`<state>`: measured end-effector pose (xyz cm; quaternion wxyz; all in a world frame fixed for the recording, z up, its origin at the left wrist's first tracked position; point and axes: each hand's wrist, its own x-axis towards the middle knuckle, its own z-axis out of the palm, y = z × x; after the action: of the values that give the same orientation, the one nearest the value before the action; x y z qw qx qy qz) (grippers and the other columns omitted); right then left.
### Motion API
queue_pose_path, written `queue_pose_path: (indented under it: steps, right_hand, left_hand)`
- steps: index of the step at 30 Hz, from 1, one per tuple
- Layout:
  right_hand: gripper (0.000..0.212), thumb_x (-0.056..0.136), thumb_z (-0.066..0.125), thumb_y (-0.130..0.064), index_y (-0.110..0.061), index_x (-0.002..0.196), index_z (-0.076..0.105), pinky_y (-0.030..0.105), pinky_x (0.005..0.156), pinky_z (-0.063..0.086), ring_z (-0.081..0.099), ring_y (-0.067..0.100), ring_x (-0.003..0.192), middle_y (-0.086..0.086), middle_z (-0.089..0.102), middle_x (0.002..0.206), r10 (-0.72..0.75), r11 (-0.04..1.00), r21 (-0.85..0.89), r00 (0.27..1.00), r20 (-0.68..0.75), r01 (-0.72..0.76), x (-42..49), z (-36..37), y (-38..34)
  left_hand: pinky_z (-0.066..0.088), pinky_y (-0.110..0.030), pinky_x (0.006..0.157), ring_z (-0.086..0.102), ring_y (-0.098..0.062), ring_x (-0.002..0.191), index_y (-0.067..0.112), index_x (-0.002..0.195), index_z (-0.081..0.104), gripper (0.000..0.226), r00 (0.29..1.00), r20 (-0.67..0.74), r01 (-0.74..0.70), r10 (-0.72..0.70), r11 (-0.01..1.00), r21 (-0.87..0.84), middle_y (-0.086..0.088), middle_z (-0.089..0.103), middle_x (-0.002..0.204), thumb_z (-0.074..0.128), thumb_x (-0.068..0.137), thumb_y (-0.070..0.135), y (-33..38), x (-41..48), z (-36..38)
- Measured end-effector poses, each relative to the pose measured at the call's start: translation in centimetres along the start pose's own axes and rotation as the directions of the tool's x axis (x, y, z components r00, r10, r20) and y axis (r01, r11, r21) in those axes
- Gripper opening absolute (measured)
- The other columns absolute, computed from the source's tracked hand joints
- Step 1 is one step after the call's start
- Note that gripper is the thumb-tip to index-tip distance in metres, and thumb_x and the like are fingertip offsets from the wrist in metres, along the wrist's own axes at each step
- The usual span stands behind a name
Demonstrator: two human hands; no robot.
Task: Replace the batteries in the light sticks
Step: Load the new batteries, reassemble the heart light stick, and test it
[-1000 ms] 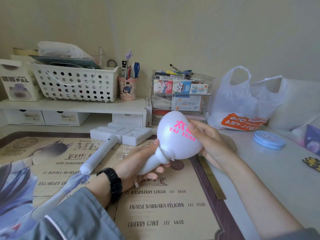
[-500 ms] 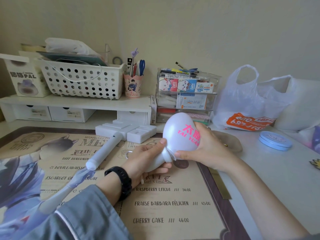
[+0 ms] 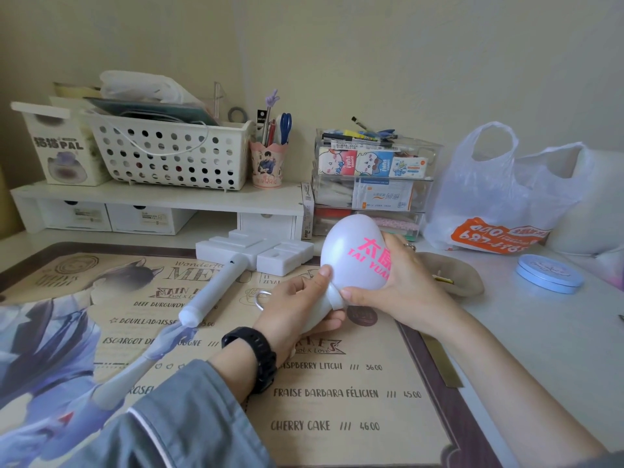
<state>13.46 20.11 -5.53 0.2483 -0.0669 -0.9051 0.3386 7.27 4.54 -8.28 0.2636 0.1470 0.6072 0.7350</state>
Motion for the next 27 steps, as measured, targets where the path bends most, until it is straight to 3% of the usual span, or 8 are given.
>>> queue_pose_path:
  steps: [4, 8, 12, 15, 18, 21, 27]
  right_hand:
    - [0.081, 0.064, 0.084, -0.038, -0.022, 0.131, 0.041, 0.029, 0.08, 0.034, 0.041, 0.017, 0.114, -0.002, 0.042, 0.117, -0.02, 0.997, -0.073, 0.999, -0.042, 0.017, -0.2, 0.6, -0.4]
    - [0.104, 0.068, 0.081, -0.038, -0.032, 0.15, 0.017, 0.021, 0.09, 0.026, 0.031, 0.012, 0.123, -0.006, 0.032, 0.134, -0.066, 0.99, -0.122, 0.998, -0.01, 0.065, -0.4, 0.6, -0.8]
    - [0.1, 0.066, 0.082, -0.035, -0.039, 0.147, 0.024, 0.013, 0.083, 0.025, 0.034, 0.005, 0.113, -0.014, 0.031, 0.125, -0.141, 0.979, -0.151, 0.99, -0.011, 0.138, -0.6, 0.4, -1.1]
    - [0.099, 0.064, 0.083, -0.035, -0.035, 0.146, 0.029, 0.012, 0.085, 0.028, 0.038, 0.009, 0.114, -0.008, 0.034, 0.127, -0.166, 0.97, -0.19, 0.985, -0.045, 0.155, -0.5, 0.6, -1.0]
    - [0.098, 0.064, 0.083, -0.035, -0.036, 0.146, 0.029, -0.002, 0.081, 0.024, 0.033, 0.004, 0.106, -0.006, 0.035, 0.125, -0.154, 0.972, -0.184, 0.987, -0.044, 0.143, -0.6, 0.6, -1.0]
    - [0.099, 0.066, 0.083, -0.035, -0.038, 0.146, 0.026, 0.007, 0.078, 0.026, 0.034, 0.008, 0.111, -0.006, 0.033, 0.123, -0.138, 0.976, -0.174, 0.99, -0.032, 0.13, -0.7, 0.7, -1.0]
    - [0.098, 0.068, 0.082, -0.033, -0.038, 0.147, 0.024, 0.023, 0.09, 0.031, 0.035, 0.018, 0.12, -0.003, 0.032, 0.123, -0.111, 0.98, -0.169, 0.993, -0.027, 0.105, -0.9, 1.4, -1.3]
  left_hand:
    - [0.059, -0.027, 0.062, 0.064, -0.017, 0.053, -0.004, 0.109, 0.061, 0.056, 1.0, -0.012, 0.008, -0.008, 1.0, -0.002, -0.013, 0.067, 0.067, 0.054, 0.089, 0.047, 0.2, 0.1, -0.3]
    - [0.051, -0.02, 0.042, 0.056, -0.013, 0.041, -0.003, 0.103, 0.063, 0.057, 0.999, 0.004, 0.044, -0.044, 0.999, 0.017, -0.012, 0.064, 0.06, 0.041, 0.095, 0.049, 1.0, -0.2, -0.6]
    - [0.036, -0.016, 0.033, 0.042, -0.01, 0.033, -0.002, 0.101, 0.062, 0.061, 0.996, 0.046, 0.07, -0.071, 0.997, 0.04, -0.009, 0.058, 0.054, 0.031, 0.098, 0.051, 1.6, -0.4, -1.0]
    - [0.026, -0.011, 0.029, 0.037, -0.009, 0.027, -0.001, 0.086, 0.059, 0.064, 0.998, 0.052, 0.014, -0.025, 0.98, 0.197, 0.0, 0.053, 0.041, 0.021, 0.1, 0.048, 1.6, -0.5, -0.8]
    - [0.024, -0.009, 0.03, 0.034, -0.007, 0.026, 0.0, 0.09, 0.056, 0.058, 0.997, 0.073, -0.044, 0.025, 0.96, 0.278, 0.007, 0.048, 0.035, 0.02, 0.101, 0.044, 1.3, -0.6, -0.6]
    - [0.024, -0.011, 0.031, 0.035, -0.008, 0.031, 0.002, 0.093, 0.051, 0.046, 0.993, 0.116, -0.048, 0.023, 0.975, 0.219, 0.003, 0.049, 0.044, 0.028, 0.101, 0.041, 1.2, -0.6, -0.9]
    - [0.025, -0.015, 0.035, 0.037, -0.011, 0.041, 0.013, 0.096, 0.044, 0.031, 0.992, 0.098, -0.1, 0.086, 0.983, 0.157, -0.007, 0.048, 0.063, 0.034, 0.099, 0.042, 0.4, 0.0, -1.4]
